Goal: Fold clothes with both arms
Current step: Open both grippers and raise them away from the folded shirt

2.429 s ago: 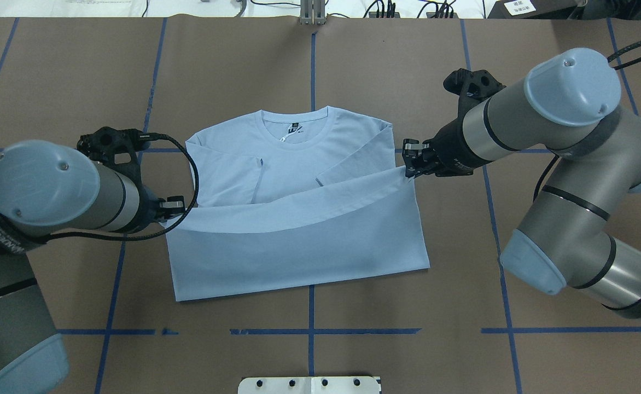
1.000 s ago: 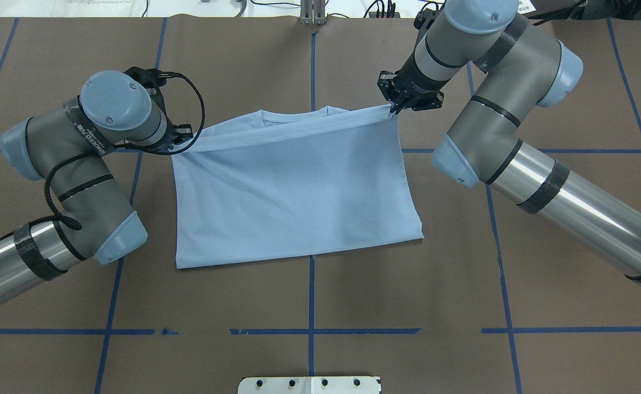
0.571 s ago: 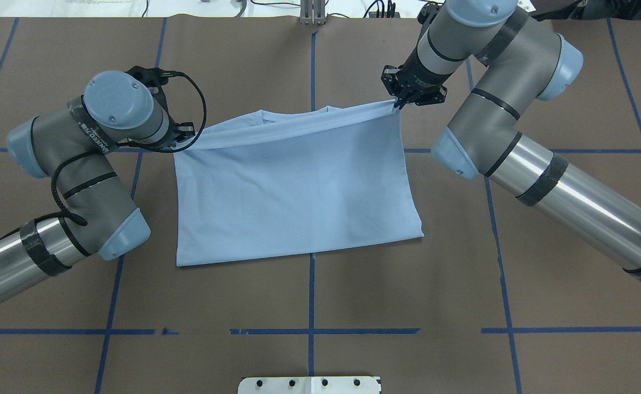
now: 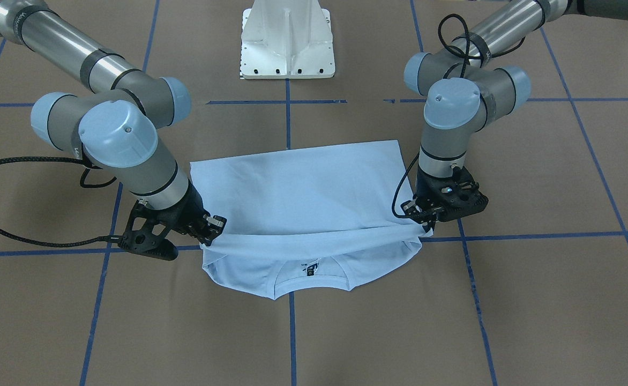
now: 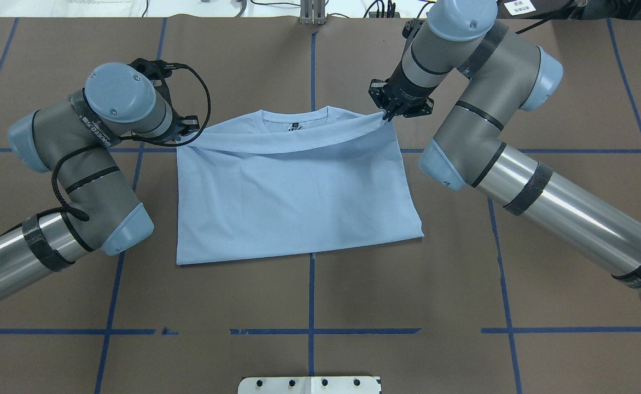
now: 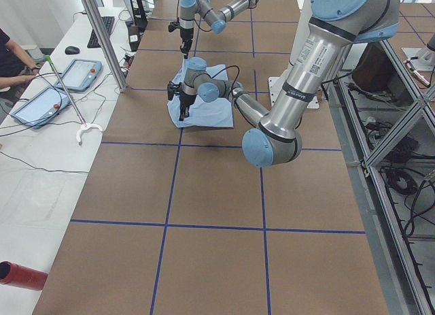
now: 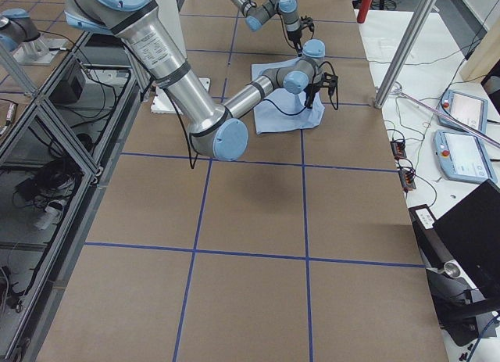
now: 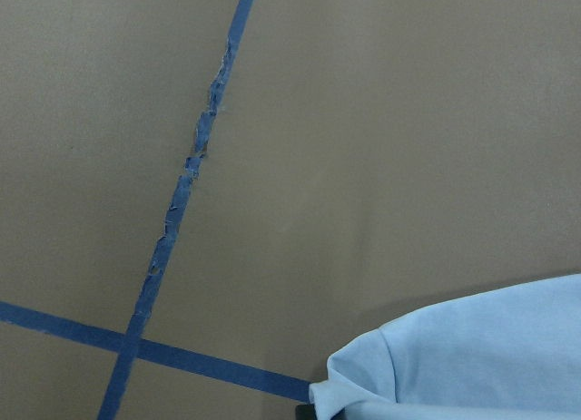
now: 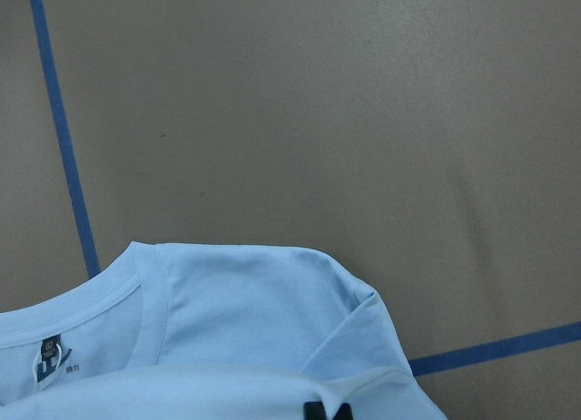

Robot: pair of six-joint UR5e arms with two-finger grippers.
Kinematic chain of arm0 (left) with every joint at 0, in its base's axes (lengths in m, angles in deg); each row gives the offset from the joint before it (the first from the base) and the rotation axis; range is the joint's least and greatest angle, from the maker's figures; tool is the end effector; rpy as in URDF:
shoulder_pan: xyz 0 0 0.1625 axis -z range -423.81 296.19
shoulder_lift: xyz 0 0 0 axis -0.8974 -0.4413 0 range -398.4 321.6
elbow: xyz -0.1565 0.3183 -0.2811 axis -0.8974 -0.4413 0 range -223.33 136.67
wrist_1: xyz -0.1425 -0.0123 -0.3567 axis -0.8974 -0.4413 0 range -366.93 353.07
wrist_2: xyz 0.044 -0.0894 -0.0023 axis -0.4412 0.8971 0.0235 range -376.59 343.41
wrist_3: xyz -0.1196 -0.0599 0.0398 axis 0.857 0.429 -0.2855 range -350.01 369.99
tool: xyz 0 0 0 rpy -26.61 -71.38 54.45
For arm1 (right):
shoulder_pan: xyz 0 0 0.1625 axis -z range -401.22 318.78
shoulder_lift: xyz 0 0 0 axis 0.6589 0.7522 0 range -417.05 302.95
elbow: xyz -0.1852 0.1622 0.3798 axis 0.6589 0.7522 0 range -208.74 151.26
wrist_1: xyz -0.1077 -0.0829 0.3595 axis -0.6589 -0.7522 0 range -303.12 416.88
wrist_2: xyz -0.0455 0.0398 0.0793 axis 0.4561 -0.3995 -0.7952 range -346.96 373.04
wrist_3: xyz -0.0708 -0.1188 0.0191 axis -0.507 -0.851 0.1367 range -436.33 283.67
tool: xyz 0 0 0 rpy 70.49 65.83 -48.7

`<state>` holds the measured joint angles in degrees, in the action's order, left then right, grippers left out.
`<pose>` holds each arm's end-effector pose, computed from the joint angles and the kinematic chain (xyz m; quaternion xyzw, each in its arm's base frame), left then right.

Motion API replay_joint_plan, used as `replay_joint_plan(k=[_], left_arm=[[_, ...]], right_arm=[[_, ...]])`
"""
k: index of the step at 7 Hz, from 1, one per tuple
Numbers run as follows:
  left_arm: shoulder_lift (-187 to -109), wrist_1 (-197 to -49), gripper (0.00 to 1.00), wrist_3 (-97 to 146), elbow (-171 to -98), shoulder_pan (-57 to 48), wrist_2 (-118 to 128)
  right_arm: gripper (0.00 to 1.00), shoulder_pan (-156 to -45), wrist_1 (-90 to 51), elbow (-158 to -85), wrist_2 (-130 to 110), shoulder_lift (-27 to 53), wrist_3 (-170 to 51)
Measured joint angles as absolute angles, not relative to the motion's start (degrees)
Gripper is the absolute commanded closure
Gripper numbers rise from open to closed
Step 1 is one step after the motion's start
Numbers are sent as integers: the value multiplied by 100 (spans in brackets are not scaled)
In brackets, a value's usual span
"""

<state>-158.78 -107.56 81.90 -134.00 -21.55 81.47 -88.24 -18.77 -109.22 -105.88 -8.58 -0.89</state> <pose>0.4446 -0.5577 0.4039 0.1216 0.3399 -0.1707 0.9168 -0.4720 -0.6032 0.3225 -0.0020 -0.4449 0.1544 0.8822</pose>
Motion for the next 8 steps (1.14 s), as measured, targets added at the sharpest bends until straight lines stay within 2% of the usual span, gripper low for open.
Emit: replay_joint_plan(k=[1,5,6,8], left_arm=[[-15886,-10759,1,8196,-13407,-2149,8149],[-15879,-10759,0,8184,-13511,-2103,8149],[-15849,-10740,0,8182,-13678,-2088,8153],[-15809,-10686,0,8226,-14066,-2079,8171]], right_arm=[[1,-8820,-1873,-10907,-10586,-859,-106],[0,-8901,-1337,-10814,-10619,-800,-181],[0,-8851,-1303,-11072,-10663,-630,-182],[0,-8420,-1297,-12301,-10569,406,-144]])
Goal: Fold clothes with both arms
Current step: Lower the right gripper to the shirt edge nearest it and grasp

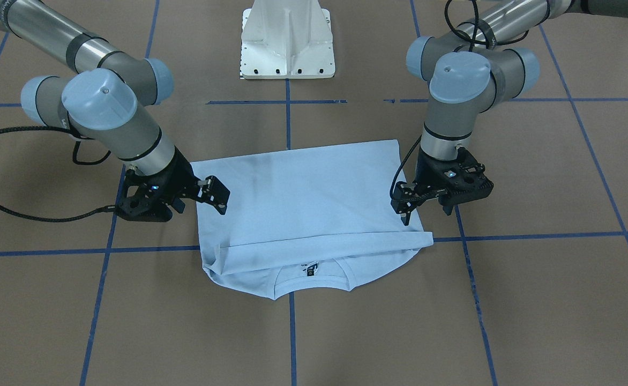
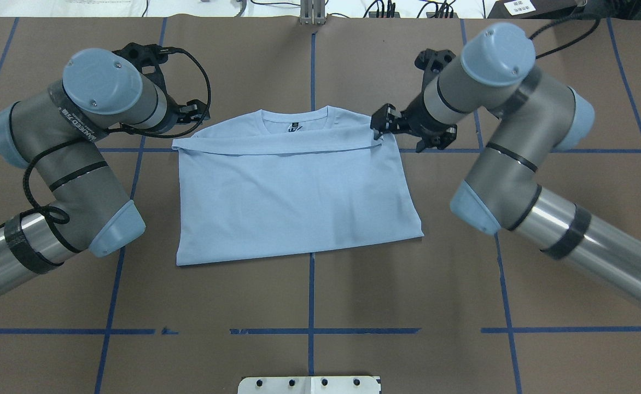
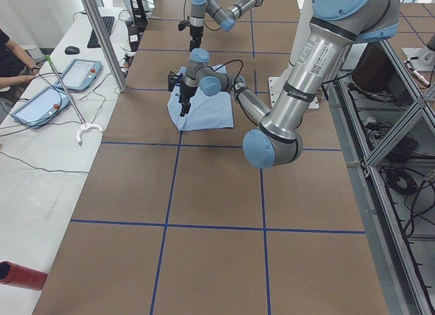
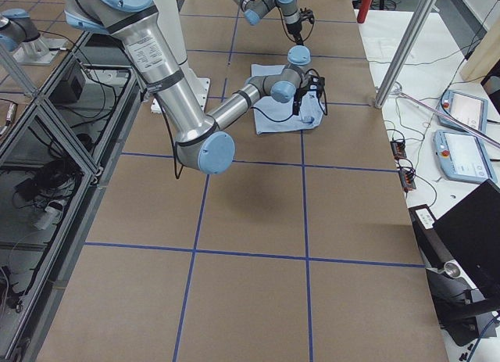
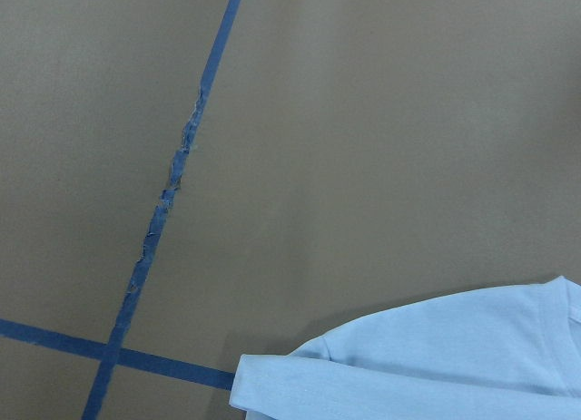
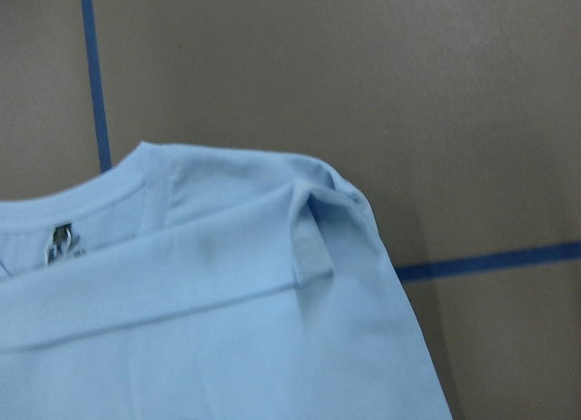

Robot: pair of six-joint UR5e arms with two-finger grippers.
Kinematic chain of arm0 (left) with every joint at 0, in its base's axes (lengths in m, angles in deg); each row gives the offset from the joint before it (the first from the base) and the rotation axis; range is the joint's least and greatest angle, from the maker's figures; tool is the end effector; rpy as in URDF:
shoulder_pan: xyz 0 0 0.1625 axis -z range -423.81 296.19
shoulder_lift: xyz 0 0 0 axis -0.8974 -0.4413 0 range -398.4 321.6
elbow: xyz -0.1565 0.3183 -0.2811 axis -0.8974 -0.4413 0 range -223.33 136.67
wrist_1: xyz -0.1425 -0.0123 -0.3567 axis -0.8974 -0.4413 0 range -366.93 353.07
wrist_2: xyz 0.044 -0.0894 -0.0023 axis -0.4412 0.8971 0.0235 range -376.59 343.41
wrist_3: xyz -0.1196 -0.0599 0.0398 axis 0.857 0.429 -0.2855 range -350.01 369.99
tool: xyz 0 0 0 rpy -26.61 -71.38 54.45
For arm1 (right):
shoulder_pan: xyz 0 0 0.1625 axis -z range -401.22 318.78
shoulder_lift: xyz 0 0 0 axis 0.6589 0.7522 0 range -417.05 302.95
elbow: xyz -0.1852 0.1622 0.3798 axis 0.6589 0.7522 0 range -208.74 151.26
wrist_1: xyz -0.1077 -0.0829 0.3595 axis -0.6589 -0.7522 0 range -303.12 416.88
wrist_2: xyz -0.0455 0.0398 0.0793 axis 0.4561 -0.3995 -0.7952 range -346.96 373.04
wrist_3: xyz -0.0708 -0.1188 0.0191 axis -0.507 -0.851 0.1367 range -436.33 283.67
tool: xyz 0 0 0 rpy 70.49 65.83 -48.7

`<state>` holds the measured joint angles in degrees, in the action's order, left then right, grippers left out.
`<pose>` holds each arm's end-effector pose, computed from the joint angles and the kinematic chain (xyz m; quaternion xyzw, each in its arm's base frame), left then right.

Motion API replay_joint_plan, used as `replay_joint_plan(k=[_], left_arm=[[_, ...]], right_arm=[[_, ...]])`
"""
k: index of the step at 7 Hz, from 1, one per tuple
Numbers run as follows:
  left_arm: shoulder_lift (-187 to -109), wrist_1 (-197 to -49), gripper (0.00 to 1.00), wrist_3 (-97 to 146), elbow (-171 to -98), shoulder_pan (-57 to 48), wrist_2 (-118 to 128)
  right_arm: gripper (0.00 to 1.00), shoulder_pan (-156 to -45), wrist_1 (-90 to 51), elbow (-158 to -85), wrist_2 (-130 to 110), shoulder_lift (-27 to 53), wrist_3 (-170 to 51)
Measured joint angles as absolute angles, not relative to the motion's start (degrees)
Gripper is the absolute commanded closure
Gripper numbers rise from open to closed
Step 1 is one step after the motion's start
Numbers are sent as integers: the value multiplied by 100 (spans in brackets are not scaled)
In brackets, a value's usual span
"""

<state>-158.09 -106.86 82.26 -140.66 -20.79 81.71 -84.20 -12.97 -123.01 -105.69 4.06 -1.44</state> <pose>0.4207 -0.5473 0.3601 0.1436 0.3764 -0.1721 0.8989 -0.4510 -0.5109 0.3549 0.0172 -0.4875 0.1005 0.8671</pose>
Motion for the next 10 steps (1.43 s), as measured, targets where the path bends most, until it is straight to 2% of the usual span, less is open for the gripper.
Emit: replay_joint_plan(k=[2,3,6,7,8,9,10], left_arm=[[-15699,-10644,0,8345,-14495,-2099,8170],[-15644,-10591,0,8378,-14679,-2117,8166],[-15609,-10425,0,8407,-14896,-2141,8137],[-15609,-10417,0,8407,-14905,-2141,8134],[-15606,-10415,0,8407,-14910,-2142,8133],[-15602,-10414,0,8408,-14913,-2144,8132],[-15601,-10414,0,8408,-14913,-2145,8130]], right_arm=[[0,-7738,-1304,-13224,-10139,1440,-129],[0,-7500,-1306,-13377,-9963,1706,-128],[1,-7123,-1334,-13298,-9651,1737,-153],[5,-7073,-1340,-13179,-9561,1649,-159],[20,-7040,-1336,-13063,-9449,1572,-168],[50,-7026,-1323,-12976,-9355,1530,-180],[85,-7021,-1311,-12920,-9318,1511,-192]])
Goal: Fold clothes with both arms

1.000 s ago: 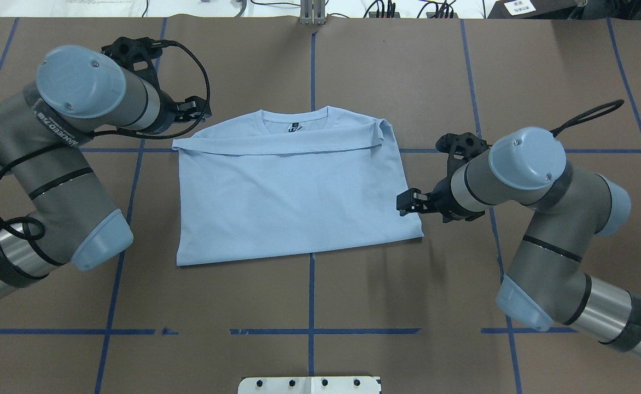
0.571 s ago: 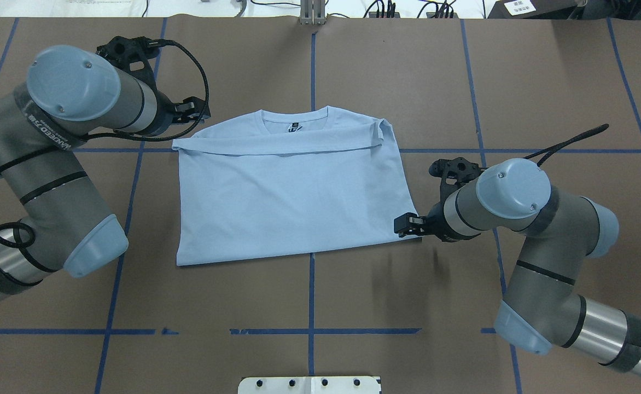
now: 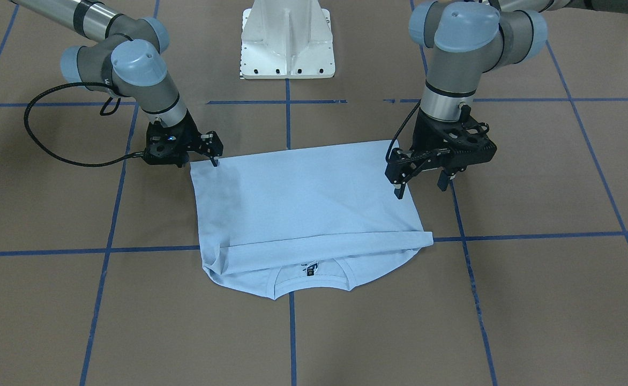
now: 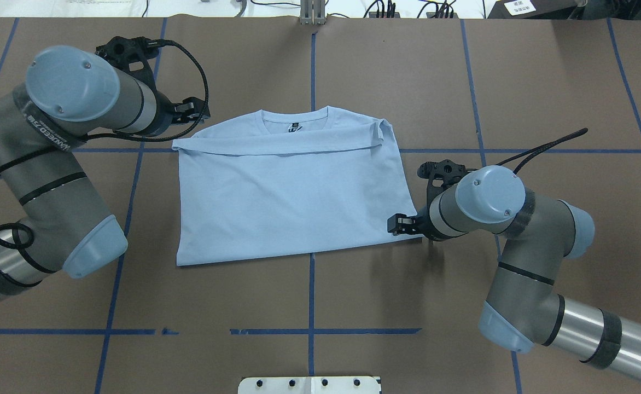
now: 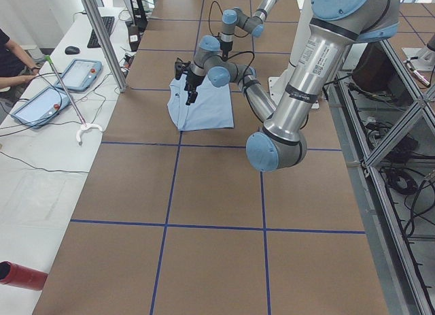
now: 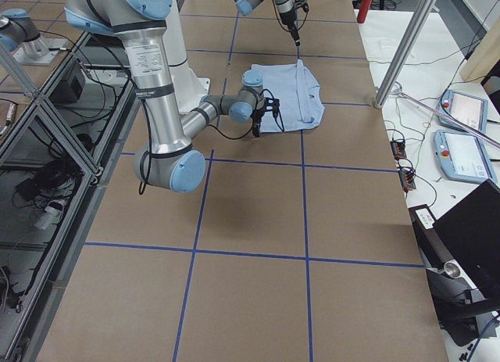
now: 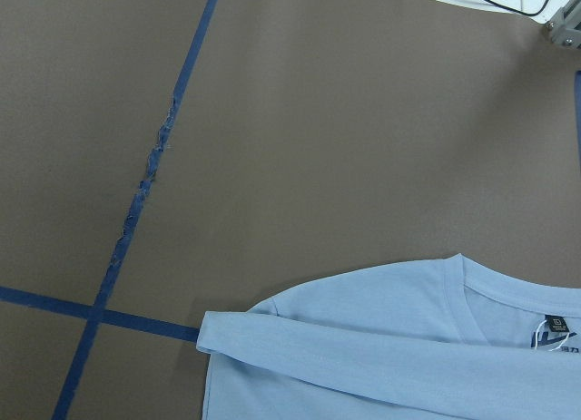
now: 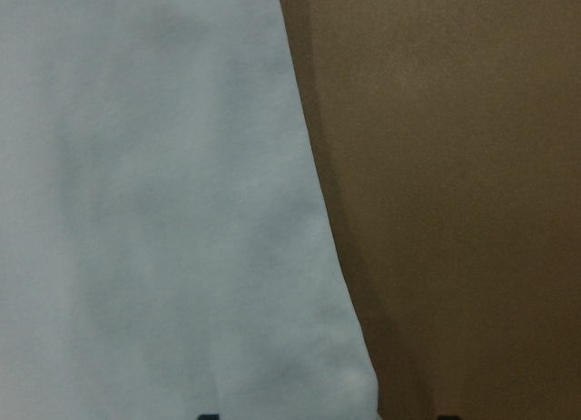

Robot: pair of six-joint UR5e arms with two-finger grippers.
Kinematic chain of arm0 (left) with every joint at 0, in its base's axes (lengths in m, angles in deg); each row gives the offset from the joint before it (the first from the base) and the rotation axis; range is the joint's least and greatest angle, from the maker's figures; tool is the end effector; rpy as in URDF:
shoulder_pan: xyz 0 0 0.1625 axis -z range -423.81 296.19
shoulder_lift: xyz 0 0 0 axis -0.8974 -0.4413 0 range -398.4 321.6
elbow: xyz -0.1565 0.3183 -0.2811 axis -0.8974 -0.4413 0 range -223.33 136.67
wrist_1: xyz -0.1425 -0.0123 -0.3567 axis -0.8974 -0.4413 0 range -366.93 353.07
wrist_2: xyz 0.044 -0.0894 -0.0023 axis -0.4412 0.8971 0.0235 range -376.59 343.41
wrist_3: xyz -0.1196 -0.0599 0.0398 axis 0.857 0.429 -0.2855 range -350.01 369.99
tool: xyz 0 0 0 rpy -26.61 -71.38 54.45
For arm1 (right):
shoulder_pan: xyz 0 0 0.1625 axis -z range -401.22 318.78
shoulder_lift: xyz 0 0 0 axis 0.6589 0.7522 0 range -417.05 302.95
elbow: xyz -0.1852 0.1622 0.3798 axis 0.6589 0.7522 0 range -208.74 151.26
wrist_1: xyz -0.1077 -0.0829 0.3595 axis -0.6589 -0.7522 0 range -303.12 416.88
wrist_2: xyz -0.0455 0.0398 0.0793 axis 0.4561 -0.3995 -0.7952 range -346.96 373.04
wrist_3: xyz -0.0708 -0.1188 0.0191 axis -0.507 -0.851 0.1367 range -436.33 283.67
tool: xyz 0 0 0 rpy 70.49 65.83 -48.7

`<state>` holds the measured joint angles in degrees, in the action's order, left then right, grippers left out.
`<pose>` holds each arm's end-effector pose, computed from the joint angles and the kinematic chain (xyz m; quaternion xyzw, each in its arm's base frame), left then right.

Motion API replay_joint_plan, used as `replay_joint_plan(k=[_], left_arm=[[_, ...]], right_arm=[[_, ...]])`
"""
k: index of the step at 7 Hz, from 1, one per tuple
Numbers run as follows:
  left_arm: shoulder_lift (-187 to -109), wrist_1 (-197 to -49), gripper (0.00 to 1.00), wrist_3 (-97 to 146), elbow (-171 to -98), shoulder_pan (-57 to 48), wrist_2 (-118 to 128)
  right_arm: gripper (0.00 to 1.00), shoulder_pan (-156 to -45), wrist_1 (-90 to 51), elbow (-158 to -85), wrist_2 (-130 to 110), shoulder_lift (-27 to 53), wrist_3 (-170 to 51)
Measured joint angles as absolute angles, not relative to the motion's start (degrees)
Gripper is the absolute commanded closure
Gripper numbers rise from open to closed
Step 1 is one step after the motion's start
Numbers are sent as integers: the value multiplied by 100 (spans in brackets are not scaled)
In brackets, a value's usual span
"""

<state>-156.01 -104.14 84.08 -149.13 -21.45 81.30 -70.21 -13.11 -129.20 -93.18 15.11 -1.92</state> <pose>0.3973 -0.5168 0.3265 0.1533 0.4029 -0.1777 0.8846 -0.4988 -0.3843 0.4372 0.0346 -0.4236 0.0481 0.9039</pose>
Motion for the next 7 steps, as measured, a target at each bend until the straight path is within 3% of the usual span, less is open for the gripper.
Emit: replay_joint_plan(k=[1,5,7], left_arm=[[-15600,-10414,0,8408,-14909,-2145,8126],[-15613,-10414,0,8408,-14910,-2167,8129],[-15611,-10417,0,8408,-14907,-2187,8124]], right_arm=[[100,-7026,-1304,-12889,-9317,1508,-210],[100,-7098,-1336,-13063,-9550,1594,-232],[100,-7015,-1364,-13651,-9642,2163,-229]])
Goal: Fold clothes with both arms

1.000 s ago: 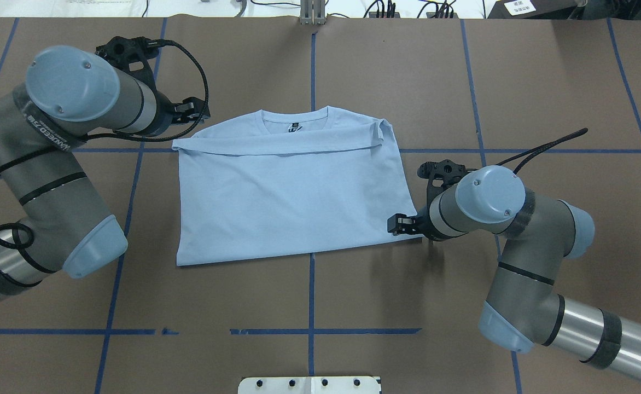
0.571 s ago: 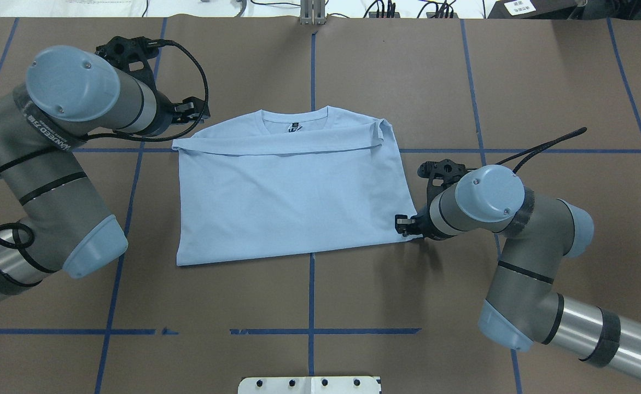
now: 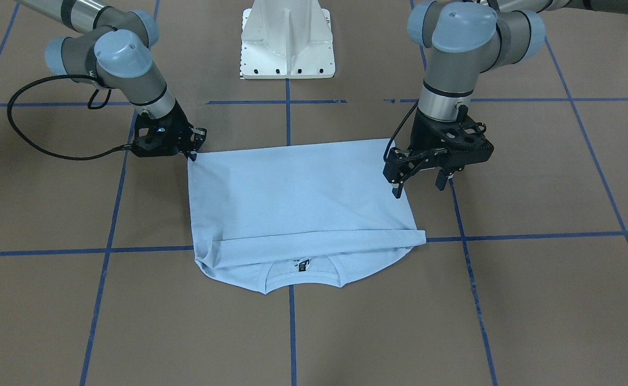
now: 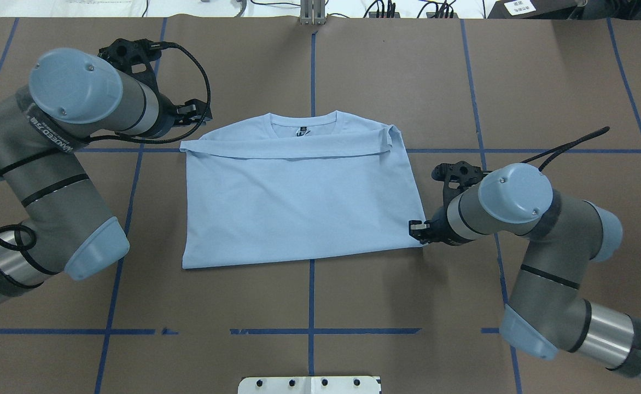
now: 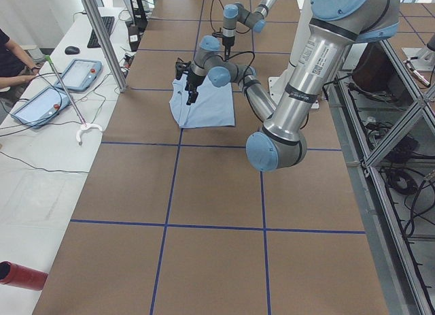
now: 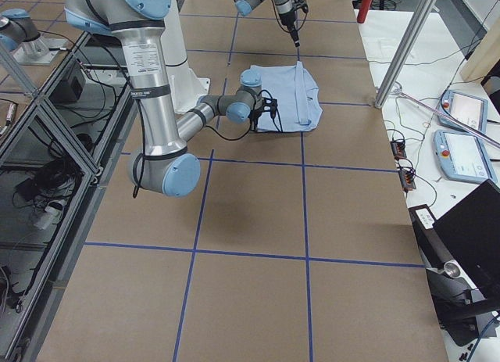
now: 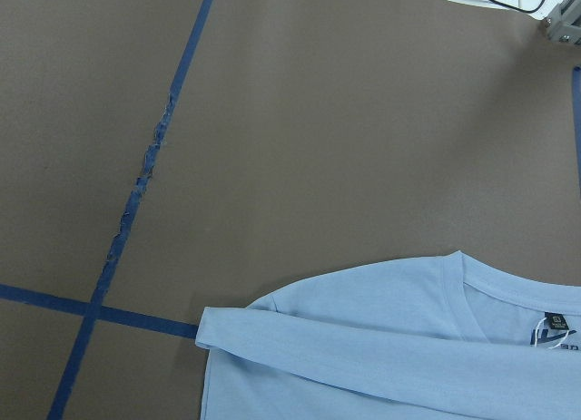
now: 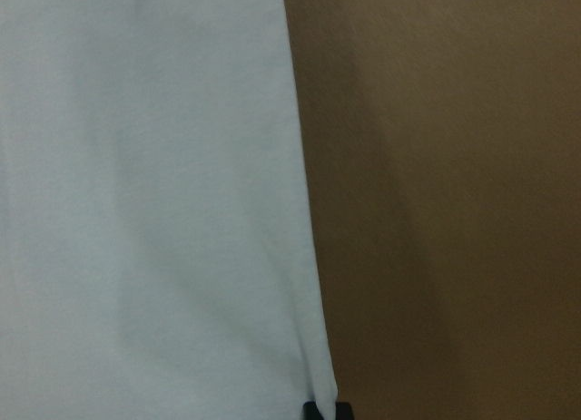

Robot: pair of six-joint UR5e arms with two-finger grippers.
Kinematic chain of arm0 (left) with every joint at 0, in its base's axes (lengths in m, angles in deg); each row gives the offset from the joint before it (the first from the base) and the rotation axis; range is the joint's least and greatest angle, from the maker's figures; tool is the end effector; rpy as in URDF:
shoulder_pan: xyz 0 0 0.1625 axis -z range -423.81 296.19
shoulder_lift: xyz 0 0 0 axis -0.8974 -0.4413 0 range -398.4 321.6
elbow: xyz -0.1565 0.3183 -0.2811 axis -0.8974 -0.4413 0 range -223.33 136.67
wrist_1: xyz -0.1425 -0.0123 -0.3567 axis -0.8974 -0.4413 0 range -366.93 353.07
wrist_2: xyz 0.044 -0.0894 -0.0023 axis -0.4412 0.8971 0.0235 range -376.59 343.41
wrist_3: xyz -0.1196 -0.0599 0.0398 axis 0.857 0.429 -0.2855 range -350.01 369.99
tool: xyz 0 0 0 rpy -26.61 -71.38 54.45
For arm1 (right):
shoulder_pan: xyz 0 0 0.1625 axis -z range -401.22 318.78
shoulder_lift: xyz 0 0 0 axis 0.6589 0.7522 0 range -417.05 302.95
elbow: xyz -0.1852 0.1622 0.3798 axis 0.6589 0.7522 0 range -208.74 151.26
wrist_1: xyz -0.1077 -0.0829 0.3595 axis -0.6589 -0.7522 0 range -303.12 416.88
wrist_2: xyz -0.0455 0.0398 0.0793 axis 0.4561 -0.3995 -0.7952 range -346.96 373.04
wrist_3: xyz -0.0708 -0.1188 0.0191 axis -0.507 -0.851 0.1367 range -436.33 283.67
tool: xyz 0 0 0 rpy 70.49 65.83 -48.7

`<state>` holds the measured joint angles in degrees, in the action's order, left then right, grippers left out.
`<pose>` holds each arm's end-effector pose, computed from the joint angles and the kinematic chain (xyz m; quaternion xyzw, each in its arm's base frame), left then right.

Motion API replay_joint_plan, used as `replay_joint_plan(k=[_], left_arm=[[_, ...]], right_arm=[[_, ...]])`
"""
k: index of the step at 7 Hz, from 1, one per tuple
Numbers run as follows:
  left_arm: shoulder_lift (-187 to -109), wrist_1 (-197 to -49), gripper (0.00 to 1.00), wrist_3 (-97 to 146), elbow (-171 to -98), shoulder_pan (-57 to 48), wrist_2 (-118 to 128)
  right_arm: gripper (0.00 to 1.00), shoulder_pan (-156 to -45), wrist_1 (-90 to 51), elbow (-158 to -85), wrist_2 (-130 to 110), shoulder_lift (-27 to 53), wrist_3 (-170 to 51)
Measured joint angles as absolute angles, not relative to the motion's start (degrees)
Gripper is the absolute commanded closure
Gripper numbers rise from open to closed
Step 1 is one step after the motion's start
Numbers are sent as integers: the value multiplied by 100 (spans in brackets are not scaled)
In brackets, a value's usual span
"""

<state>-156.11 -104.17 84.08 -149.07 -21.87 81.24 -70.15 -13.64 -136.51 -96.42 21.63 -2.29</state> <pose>0.4014 -0.5143 0.3257 0.1525 0.4037 -0.1746 0.8850 -0.4556 -0.3511 0.4435 0.0124 -0.4334 0.0324 0.9005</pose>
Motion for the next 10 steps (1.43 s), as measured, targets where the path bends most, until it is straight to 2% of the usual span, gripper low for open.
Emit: replay_joint_plan(k=[3,4,5,7,10], left_arm=[[-15604,-10414,0,8408,-14931,-2205,8078],[-15589,-10414,0,8408,-14963,-2215,8025],[-15567,-10414,0,8408,-14995,-2230,7997],[-15547,-10408,0,8410,-15055,-2303,8008],[-15518,-10409,0,8622,-15177,-2880,8209]], right_arm=[[100,-5687,-1367,-15101,-9578,3730,112],[90,-5035,-1364,-15290,-9529,3903,508],[1,-4460,-1357,-15363,-9452,3958,847],[0,-4011,-1333,-15482,-9243,3998,1149],[0,-4735,-1294,-15920,-9135,3940,1215]])
